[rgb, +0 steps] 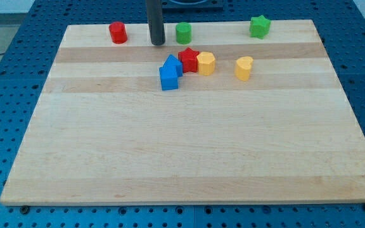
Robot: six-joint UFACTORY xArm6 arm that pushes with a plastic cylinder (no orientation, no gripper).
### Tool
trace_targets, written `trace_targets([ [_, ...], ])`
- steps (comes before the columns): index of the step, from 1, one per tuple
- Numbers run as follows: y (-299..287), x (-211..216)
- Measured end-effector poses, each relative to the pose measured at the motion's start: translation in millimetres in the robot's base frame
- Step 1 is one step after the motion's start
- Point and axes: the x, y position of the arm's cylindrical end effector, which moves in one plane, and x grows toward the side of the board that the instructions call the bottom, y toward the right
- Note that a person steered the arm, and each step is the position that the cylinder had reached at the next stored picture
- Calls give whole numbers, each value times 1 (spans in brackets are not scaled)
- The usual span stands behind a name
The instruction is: Push the blue cube vertically below to the yellow hexagon
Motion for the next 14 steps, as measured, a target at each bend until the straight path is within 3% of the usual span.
trace_targets([
  [1,15,52],
  [3,39,108],
  [4,-1,100],
  [5,0,128],
  [6,57,158],
  [8,46,155],
  [10,120,140],
  [12,125,185],
  [13,179,199],
  [14,158,241],
])
